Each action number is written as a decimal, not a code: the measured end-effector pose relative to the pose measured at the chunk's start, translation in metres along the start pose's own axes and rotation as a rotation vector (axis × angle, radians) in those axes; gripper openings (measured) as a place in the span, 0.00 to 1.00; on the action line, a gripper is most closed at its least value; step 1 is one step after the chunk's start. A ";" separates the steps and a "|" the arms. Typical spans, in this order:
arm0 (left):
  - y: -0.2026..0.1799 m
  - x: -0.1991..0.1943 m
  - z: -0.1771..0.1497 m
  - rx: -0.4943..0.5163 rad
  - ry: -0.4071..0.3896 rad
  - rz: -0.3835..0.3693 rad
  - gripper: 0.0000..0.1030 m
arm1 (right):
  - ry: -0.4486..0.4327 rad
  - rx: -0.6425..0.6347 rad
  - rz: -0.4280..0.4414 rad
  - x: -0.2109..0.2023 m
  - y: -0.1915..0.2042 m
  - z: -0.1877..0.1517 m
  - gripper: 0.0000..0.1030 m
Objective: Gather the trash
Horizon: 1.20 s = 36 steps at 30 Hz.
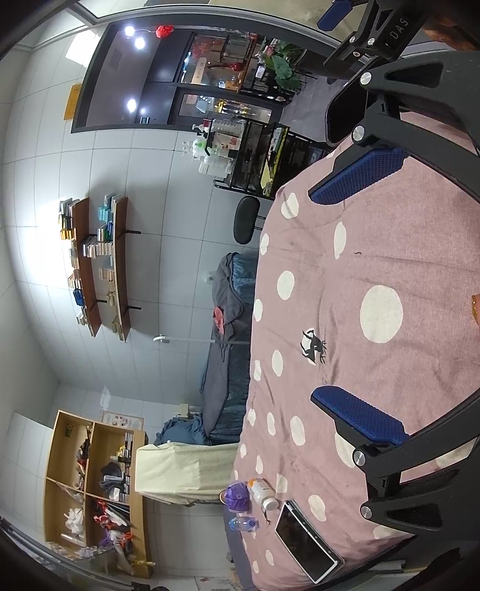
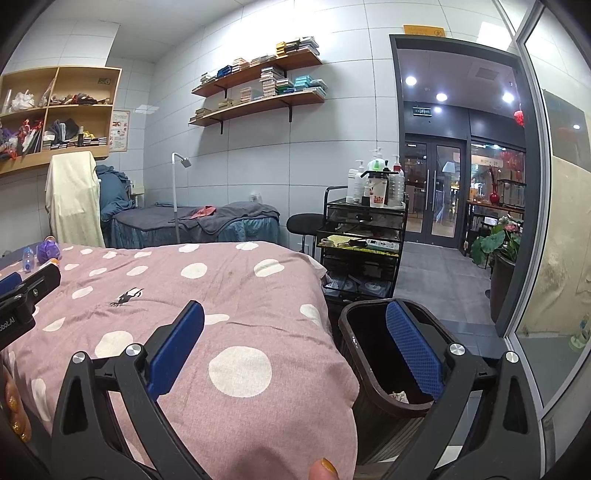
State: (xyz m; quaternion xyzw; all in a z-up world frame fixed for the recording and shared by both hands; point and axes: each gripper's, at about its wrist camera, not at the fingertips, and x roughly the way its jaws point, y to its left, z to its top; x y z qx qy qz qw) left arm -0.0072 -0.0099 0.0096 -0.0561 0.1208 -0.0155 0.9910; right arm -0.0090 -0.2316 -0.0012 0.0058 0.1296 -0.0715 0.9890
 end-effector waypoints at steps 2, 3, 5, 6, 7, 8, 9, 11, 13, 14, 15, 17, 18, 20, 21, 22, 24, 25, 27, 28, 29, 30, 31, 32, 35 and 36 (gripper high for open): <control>0.000 0.000 0.000 0.000 0.001 -0.001 0.94 | 0.000 0.002 0.001 -0.001 0.000 -0.001 0.94; 0.000 0.000 0.000 0.000 0.001 0.001 0.94 | 0.001 0.002 0.001 -0.001 0.000 -0.001 0.94; 0.000 -0.001 0.000 0.001 -0.002 0.001 0.94 | 0.001 0.003 0.001 -0.001 0.000 -0.001 0.94; 0.000 -0.001 0.000 0.002 -0.003 0.002 0.94 | 0.000 0.003 0.001 -0.001 0.000 -0.001 0.94; 0.000 -0.001 0.000 0.002 -0.003 0.003 0.94 | 0.000 0.004 0.001 -0.001 0.000 -0.001 0.94; 0.000 -0.001 0.000 0.001 -0.002 0.003 0.94 | 0.000 0.004 0.001 -0.001 0.000 -0.001 0.94; 0.000 -0.001 0.000 0.001 -0.001 0.001 0.94 | 0.000 0.005 0.001 -0.002 0.000 -0.001 0.94; 0.000 -0.001 0.000 -0.001 0.002 0.001 0.94 | 0.001 0.004 0.001 -0.001 0.000 -0.001 0.94; 0.001 -0.002 0.001 -0.002 0.003 -0.001 0.94 | 0.002 0.005 0.000 -0.002 0.000 -0.001 0.94; 0.000 -0.002 0.001 -0.001 0.003 -0.001 0.94 | 0.003 0.008 0.000 -0.002 0.000 -0.001 0.94; 0.000 -0.002 0.001 0.000 0.003 -0.001 0.94 | 0.004 0.010 0.001 -0.001 0.000 -0.001 0.94; 0.000 -0.002 0.002 0.000 0.003 -0.002 0.94 | 0.008 0.014 0.003 0.000 0.000 -0.001 0.94; 0.000 -0.002 0.001 -0.001 0.003 -0.002 0.94 | 0.012 0.015 0.005 0.000 0.001 -0.001 0.94; 0.000 -0.002 0.001 -0.002 0.001 0.001 0.94 | 0.014 0.012 0.008 0.001 0.003 -0.001 0.94; 0.001 -0.001 0.001 -0.005 0.004 0.001 0.94 | 0.014 0.010 0.008 0.001 0.003 -0.001 0.94; 0.000 0.000 0.001 -0.007 0.008 0.000 0.94 | 0.014 0.008 0.008 0.001 0.004 -0.001 0.94; 0.001 0.002 0.001 -0.015 0.021 -0.006 0.94 | 0.015 0.008 0.008 0.002 0.004 -0.001 0.94; 0.001 0.003 0.001 -0.018 0.026 -0.009 0.94 | 0.015 0.010 0.008 0.002 0.004 -0.001 0.94; 0.002 0.004 0.000 -0.019 0.032 -0.012 0.94 | 0.018 0.010 0.007 0.003 0.004 -0.001 0.94; 0.002 0.004 0.000 -0.018 0.033 -0.012 0.94 | 0.018 0.010 0.006 0.003 0.005 -0.001 0.94; 0.001 0.004 0.000 -0.018 0.032 -0.013 0.94 | 0.018 0.010 0.005 0.003 0.005 -0.001 0.94; 0.001 0.005 0.000 -0.018 0.030 -0.014 0.94 | 0.018 0.010 0.005 0.003 0.006 -0.001 0.94; 0.001 0.004 0.000 -0.017 0.030 -0.015 0.94 | 0.018 0.010 0.005 0.003 0.005 -0.001 0.94; 0.001 0.004 0.000 -0.015 0.029 -0.018 0.94 | 0.019 0.010 0.004 0.003 0.006 -0.001 0.94; -0.001 0.006 -0.001 -0.006 0.031 -0.028 0.94 | 0.019 0.012 0.003 0.004 0.005 -0.001 0.94; -0.002 0.006 -0.001 -0.004 0.031 -0.029 0.94 | 0.020 0.013 0.002 0.004 0.005 -0.001 0.94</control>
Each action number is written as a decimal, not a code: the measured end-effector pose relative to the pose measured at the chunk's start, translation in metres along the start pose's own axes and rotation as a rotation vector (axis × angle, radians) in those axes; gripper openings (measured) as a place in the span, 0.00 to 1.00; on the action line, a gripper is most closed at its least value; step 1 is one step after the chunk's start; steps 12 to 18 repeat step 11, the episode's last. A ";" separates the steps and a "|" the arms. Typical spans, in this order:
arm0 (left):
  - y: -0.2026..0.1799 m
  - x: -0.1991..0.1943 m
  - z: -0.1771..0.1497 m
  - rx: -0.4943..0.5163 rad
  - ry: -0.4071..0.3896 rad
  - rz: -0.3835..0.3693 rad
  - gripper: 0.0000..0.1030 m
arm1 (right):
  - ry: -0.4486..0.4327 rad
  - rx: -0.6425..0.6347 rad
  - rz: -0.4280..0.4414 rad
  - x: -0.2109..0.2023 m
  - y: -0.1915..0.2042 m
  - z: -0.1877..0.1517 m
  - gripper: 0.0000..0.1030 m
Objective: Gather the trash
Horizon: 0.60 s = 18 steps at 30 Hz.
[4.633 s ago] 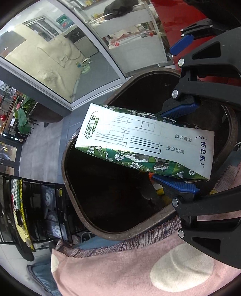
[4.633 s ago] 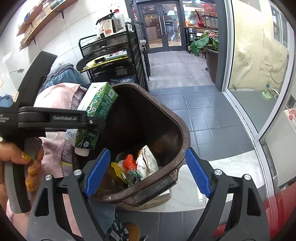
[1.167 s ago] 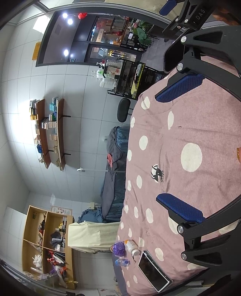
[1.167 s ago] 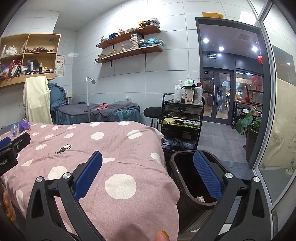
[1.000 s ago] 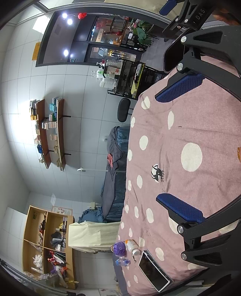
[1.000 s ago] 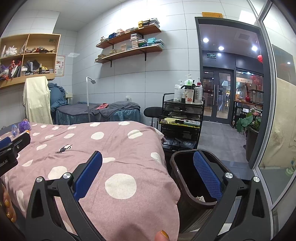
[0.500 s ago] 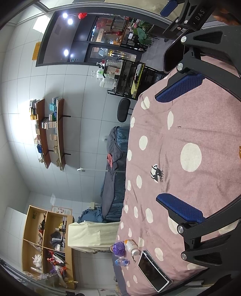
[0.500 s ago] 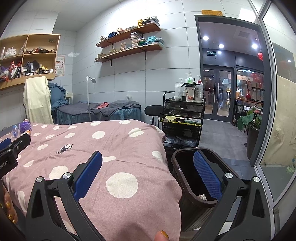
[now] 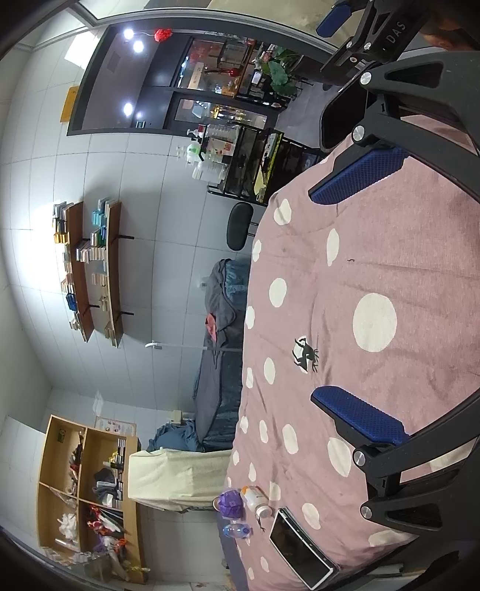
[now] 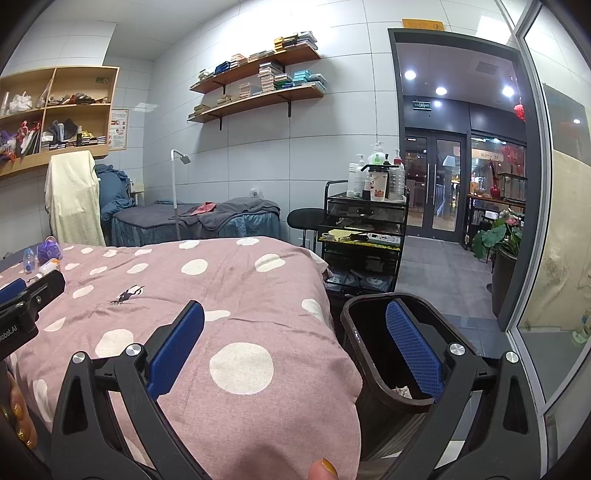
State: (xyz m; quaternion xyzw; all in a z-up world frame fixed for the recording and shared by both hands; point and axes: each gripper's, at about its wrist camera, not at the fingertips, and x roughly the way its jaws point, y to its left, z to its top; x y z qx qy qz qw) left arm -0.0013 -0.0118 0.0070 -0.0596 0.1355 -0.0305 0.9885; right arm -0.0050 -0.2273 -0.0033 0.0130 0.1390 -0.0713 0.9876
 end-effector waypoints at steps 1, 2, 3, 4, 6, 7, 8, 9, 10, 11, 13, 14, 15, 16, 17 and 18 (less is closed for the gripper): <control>0.000 0.001 0.000 0.001 0.002 -0.001 0.94 | 0.000 0.000 -0.001 0.000 0.000 0.000 0.94; 0.000 0.001 0.000 0.000 0.006 -0.003 0.94 | -0.002 0.000 -0.004 -0.001 0.000 -0.001 0.94; -0.001 0.003 0.000 0.000 0.013 -0.004 0.94 | -0.005 0.002 -0.007 -0.001 0.000 -0.001 0.94; -0.001 0.003 0.000 0.000 0.017 -0.005 0.94 | -0.004 0.005 -0.008 -0.001 -0.001 -0.002 0.94; -0.001 0.004 0.000 0.002 0.022 -0.007 0.94 | 0.002 0.012 -0.006 0.001 -0.004 -0.002 0.94; -0.002 0.005 -0.001 0.004 0.023 -0.006 0.94 | 0.004 0.013 -0.005 0.001 -0.004 -0.003 0.94; -0.002 0.005 -0.001 0.007 0.025 -0.006 0.94 | 0.006 0.013 -0.005 0.002 -0.004 -0.003 0.94; -0.001 0.006 -0.001 0.008 0.028 -0.006 0.94 | 0.007 0.012 -0.004 0.003 -0.005 -0.003 0.94; -0.001 0.006 -0.001 0.006 0.029 -0.006 0.94 | 0.009 0.010 -0.003 0.003 -0.004 -0.003 0.94; -0.001 0.006 -0.001 0.004 0.031 -0.006 0.94 | 0.009 0.008 -0.002 0.004 -0.004 -0.003 0.94; -0.001 0.006 -0.001 0.004 0.031 -0.006 0.94 | 0.009 0.008 -0.002 0.004 -0.004 -0.003 0.94; -0.001 0.006 -0.001 0.004 0.031 -0.006 0.94 | 0.009 0.008 -0.002 0.004 -0.004 -0.003 0.94; -0.001 0.006 -0.001 0.004 0.031 -0.006 0.94 | 0.009 0.008 -0.002 0.004 -0.004 -0.003 0.94; -0.001 0.006 -0.001 0.004 0.031 -0.006 0.94 | 0.009 0.008 -0.002 0.004 -0.004 -0.003 0.94; -0.001 0.006 -0.001 0.004 0.031 -0.006 0.94 | 0.009 0.008 -0.002 0.004 -0.004 -0.003 0.94; -0.001 0.006 -0.001 0.004 0.031 -0.006 0.94 | 0.009 0.008 -0.002 0.004 -0.004 -0.003 0.94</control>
